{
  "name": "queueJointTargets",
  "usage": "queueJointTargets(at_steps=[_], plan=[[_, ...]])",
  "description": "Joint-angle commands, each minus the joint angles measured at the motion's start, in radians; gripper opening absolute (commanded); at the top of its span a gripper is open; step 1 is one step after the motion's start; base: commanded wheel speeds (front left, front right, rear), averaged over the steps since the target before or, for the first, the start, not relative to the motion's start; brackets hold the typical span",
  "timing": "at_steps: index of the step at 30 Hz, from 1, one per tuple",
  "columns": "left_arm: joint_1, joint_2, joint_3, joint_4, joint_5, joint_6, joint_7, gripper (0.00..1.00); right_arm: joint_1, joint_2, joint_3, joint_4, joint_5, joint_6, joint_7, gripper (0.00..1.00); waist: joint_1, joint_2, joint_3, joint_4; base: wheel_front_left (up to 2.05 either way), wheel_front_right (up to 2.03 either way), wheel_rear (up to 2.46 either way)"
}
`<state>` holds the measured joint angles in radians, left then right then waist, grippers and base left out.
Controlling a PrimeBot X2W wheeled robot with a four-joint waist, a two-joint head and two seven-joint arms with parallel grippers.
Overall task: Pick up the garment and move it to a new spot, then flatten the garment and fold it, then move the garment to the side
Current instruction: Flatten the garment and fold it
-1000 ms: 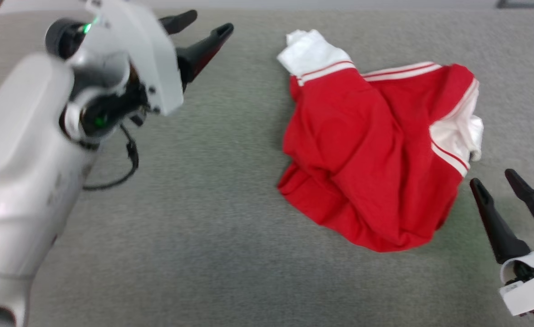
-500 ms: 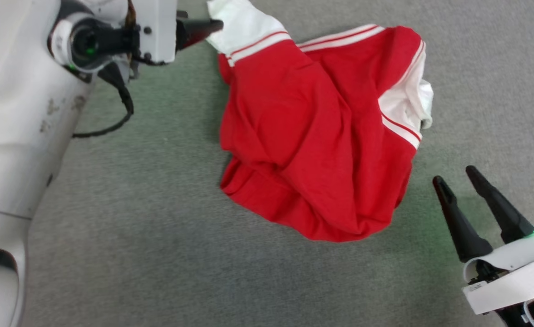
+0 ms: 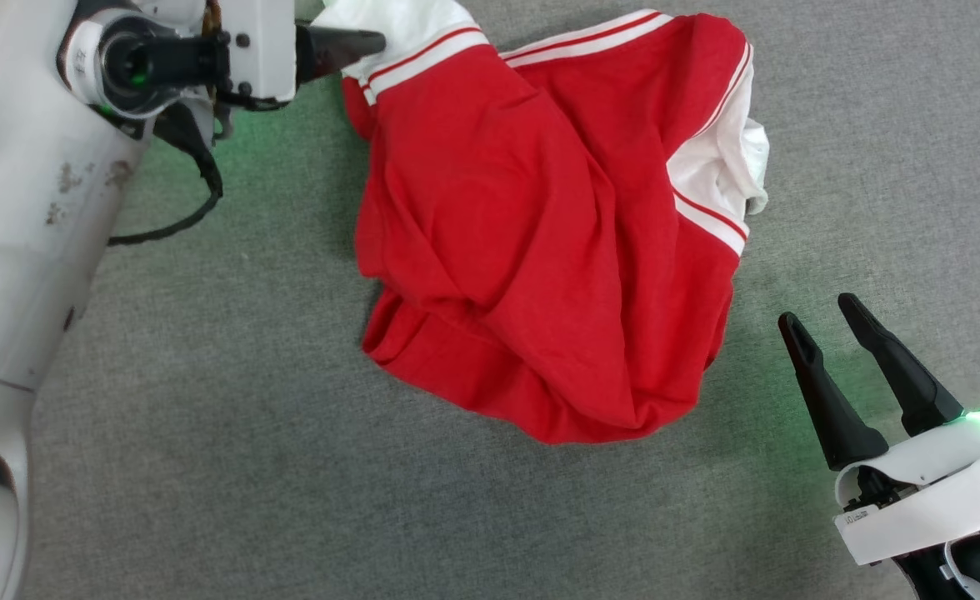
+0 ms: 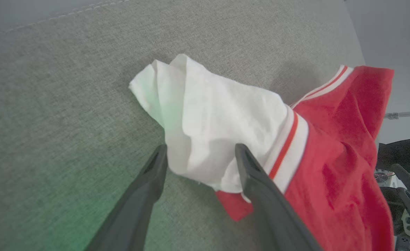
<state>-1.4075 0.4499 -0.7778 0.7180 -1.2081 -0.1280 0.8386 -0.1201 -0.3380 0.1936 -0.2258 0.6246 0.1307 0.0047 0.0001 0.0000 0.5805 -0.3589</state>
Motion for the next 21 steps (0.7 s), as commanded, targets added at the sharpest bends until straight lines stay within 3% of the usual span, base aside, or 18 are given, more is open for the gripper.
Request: queueJointTargets(at_steps=[1, 2, 3, 4, 8, 13, 21], plan=[[-0.01, 0.001, 0.0, 0.0, -0.013, -0.004, -0.007, 0.48, -0.012, 0.0, 0.0, 0.002, 0.011, 0.0, -0.004, 1.0, -0.0001, 0.0, 0.0, 0.002, 0.0, 0.0, 0.0], [-0.011, -0.002, 0.003, 0.001, -0.018, -0.004, -0.015, 0.36, -0.015, -0.001, 0.002, 0.003, 0.012, 0.0, -0.005, 1.0, -0.0001, 0.0, 0.0, 0.004, 0.0, 0.0, 0.0], [-0.012, -0.006, 0.003, 0.0, -0.022, -0.004, -0.023, 0.11, -0.017, -0.002, 0.001, 0.004, 0.012, 0.0, -0.005, 1.0, -0.0001, 0.0, -0.001, 0.008, 0.0, 0.0, 0.0], [-0.014, -0.011, 0.004, -0.001, -0.028, -0.004, -0.031, 0.0, -0.016, -0.003, -0.001, 0.004, 0.012, 0.0, -0.005, 1.0, -0.0001, 0.0, -0.002, 0.013, 0.0, 0.0, 0.0], [-0.008, -0.017, 0.009, -0.017, -0.063, -0.004, -0.057, 0.0, -0.006, -0.011, -0.016, 0.0, 0.01, 0.0, 0.002, 1.0, -0.0001, 0.0, -0.02, 0.049, 0.0, 0.0, 0.0], [0.045, 0.021, 0.004, -0.078, -0.097, -0.004, -0.106, 0.0, 0.013, -0.026, -0.051, -0.019, -0.004, 0.0, 0.028, 1.0, -0.0001, 0.0, -0.067, 0.119, 0.0, 0.0, 0.0], [0.229, 0.149, 0.019, -0.241, -0.191, -0.004, -0.182, 0.0, 0.051, -0.044, -0.107, -0.071, -0.021, 0.0, 0.105, 1.0, -0.0001, 0.0, -0.139, 0.227, 0.0, 0.0, 0.0]])
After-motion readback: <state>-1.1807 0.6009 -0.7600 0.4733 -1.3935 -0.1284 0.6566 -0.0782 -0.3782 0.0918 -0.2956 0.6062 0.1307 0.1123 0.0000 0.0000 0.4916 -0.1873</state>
